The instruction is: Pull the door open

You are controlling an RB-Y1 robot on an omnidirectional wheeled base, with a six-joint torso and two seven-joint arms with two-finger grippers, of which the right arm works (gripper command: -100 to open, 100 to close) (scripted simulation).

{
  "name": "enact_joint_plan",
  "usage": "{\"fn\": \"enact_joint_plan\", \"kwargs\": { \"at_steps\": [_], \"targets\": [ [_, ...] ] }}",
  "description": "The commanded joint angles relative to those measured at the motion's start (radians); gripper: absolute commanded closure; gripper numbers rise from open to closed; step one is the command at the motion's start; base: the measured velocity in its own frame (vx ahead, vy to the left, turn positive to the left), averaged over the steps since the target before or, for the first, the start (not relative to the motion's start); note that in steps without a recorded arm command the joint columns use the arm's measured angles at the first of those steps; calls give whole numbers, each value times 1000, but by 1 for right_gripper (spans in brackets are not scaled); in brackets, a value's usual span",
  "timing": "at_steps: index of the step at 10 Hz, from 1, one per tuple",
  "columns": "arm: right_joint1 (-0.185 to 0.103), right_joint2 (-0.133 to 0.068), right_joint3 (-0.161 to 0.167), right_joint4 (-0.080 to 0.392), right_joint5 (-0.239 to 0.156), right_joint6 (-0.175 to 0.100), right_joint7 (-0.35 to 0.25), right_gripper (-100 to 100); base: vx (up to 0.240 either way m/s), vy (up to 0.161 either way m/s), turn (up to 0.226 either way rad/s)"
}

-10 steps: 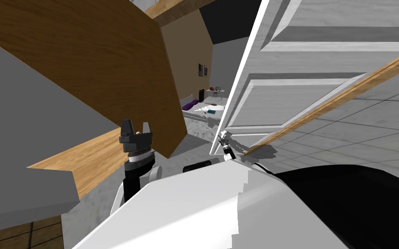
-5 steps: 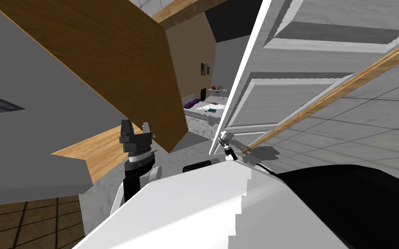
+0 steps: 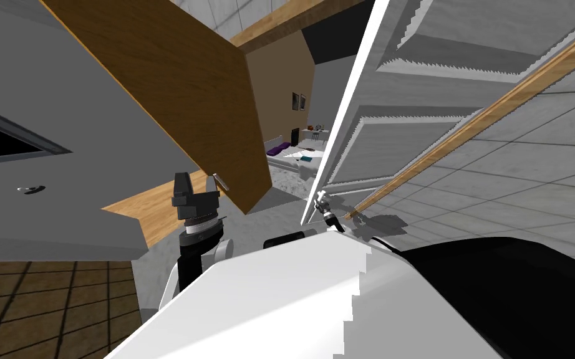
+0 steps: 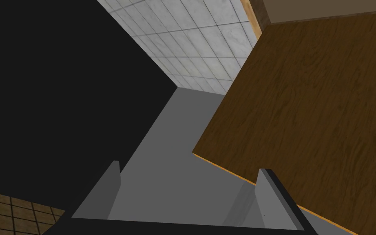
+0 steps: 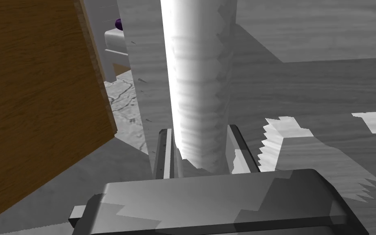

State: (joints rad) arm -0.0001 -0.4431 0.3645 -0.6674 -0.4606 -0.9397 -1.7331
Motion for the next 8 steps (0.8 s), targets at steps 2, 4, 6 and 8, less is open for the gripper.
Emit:
{"fn": "enact_joint_plan", "kwargs": {
  "at_steps": [2,4,6,8],
  "targets": [
    [16,-28,29,-1,14,-39,-35,100,-230,-65,125],
    [28,-49,52,-2,25,-67,-60,100,-207,-33,87],
    [39,-67,71,-2,34,-91,-82,100,-213,-71,83],
    [39,-69,76,3,36,-92,-85,100,-146,-52,53]
  ]
}}
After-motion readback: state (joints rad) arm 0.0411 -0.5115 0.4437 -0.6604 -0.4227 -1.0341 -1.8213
